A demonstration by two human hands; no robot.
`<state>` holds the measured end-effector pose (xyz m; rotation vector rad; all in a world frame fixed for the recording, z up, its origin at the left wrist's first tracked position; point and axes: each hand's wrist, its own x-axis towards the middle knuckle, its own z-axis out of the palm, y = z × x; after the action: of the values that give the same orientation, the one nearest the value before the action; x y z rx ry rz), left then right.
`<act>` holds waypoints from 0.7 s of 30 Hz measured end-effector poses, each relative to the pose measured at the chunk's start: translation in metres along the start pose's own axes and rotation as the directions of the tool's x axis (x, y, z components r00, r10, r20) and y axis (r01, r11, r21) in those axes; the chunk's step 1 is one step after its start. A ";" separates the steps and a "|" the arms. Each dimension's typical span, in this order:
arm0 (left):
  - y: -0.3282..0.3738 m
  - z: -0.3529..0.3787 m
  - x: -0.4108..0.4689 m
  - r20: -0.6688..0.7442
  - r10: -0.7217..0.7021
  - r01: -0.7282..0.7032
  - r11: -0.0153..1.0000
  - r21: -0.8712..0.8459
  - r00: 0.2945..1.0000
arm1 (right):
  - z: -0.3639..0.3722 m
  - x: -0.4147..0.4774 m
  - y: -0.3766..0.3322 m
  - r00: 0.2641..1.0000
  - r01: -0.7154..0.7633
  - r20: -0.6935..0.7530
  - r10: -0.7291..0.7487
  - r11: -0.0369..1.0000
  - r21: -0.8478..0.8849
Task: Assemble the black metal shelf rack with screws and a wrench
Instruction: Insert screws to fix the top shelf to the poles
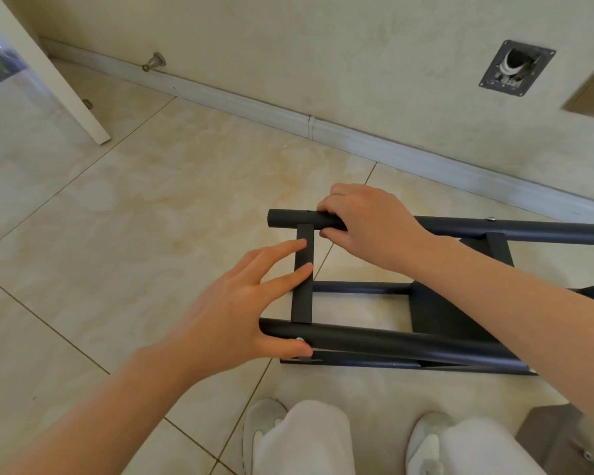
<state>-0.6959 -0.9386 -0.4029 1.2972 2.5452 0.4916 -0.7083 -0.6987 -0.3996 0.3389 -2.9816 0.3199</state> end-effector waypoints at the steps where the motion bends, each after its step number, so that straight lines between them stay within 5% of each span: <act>1: 0.000 0.000 0.000 -0.012 0.017 -0.016 0.999 0.029 1.000 | -0.001 0.000 0.000 1.000 0.008 0.007 -0.008 1.000 -0.003; 9: -0.005 -0.004 0.009 0.062 0.074 -0.082 0.987 0.138 0.995 | -0.005 0.003 0.000 0.997 0.052 0.059 -0.048 0.997 -0.061; 21: -0.006 -0.006 0.013 0.109 0.094 -0.103 0.992 0.078 0.990 | -0.006 0.003 -0.001 0.996 0.058 0.071 -0.055 0.998 -0.037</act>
<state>-0.7097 -0.9322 -0.4009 1.4435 2.4487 0.3296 -0.7106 -0.6986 -0.3935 0.4383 -3.0354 0.2492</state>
